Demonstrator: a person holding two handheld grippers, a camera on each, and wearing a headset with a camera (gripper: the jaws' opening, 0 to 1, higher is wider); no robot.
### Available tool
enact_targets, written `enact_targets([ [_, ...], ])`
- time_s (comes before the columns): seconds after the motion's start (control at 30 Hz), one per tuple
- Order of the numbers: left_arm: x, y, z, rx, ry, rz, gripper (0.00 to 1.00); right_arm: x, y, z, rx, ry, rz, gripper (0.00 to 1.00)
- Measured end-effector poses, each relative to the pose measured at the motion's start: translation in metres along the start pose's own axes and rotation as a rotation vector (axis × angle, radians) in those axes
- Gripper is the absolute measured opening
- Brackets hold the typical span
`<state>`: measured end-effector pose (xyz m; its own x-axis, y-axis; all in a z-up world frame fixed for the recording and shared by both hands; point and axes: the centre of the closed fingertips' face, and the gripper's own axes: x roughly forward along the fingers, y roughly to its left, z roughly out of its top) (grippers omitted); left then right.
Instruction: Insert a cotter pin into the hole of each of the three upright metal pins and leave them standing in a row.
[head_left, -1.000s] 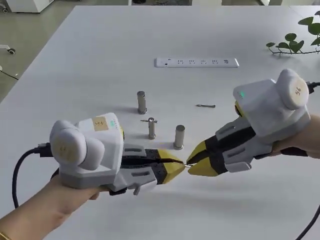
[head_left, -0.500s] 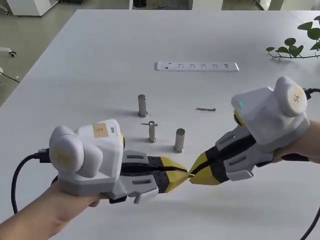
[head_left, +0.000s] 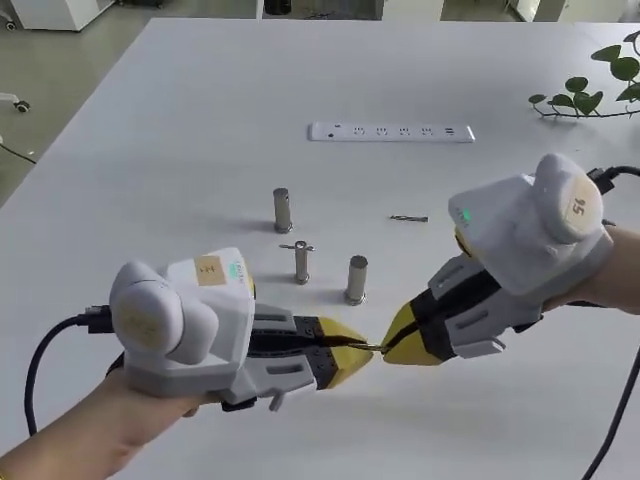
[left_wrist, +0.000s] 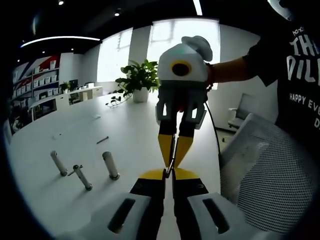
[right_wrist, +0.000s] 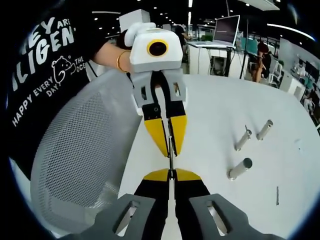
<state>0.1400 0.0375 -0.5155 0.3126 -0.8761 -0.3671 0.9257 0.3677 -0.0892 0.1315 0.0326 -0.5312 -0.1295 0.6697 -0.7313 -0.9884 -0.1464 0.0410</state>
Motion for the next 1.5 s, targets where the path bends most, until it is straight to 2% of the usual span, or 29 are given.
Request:
enact_targets([
  [0.17, 0.0, 0.01, -0.006, 0.005, 0.018, 0.05, 0.04, -0.003, -0.011, -0.005, -0.007, 0.032, -0.045, 0.0],
  [0.33, 0.0, 0.018, -0.01, -0.005, 0.021, 0.102, 0.09, -0.007, -0.03, -0.016, 0.021, 0.073, -0.11, 0.0],
  [0.53, 0.003, 0.034, -0.014, -0.017, 0.029, 0.184, 0.14, -0.012, -0.045, -0.027, 0.049, 0.108, -0.168, 0.0],
  [0.63, 0.004, 0.044, -0.014, -0.028, 0.029, 0.226, 0.14, -0.014, -0.051, -0.032, 0.054, 0.126, -0.185, 0.0],
  [0.67, 0.003, 0.049, -0.015, -0.033, 0.036, 0.256, 0.13, -0.015, -0.053, -0.032, 0.057, 0.13, -0.189, 0.0],
  [0.7, 0.004, 0.051, -0.016, -0.025, 0.038, 0.265, 0.13, -0.016, -0.055, -0.034, 0.061, 0.136, -0.197, 0.0],
  [0.93, 0.009, 0.067, -0.016, -0.069, 0.02, 0.324, 0.14, -0.02, -0.071, -0.044, 0.074, 0.179, -0.239, 0.0],
  [1.1, 0.014, 0.084, -0.019, -0.11, 0.017, 0.379, 0.16, -0.02, -0.082, -0.05, 0.084, 0.198, -0.261, 0.0],
  [1.2, 0.019, 0.09, -0.021, -0.127, 0.016, 0.392, 0.17, -0.019, -0.088, -0.053, 0.087, 0.207, -0.271, 0.0],
  [1.5, 0.036, 0.099, -0.033, -0.123, 0.064, 0.41, 0.17, -0.016, -0.101, -0.058, 0.108, 0.213, -0.272, 0.0],
])
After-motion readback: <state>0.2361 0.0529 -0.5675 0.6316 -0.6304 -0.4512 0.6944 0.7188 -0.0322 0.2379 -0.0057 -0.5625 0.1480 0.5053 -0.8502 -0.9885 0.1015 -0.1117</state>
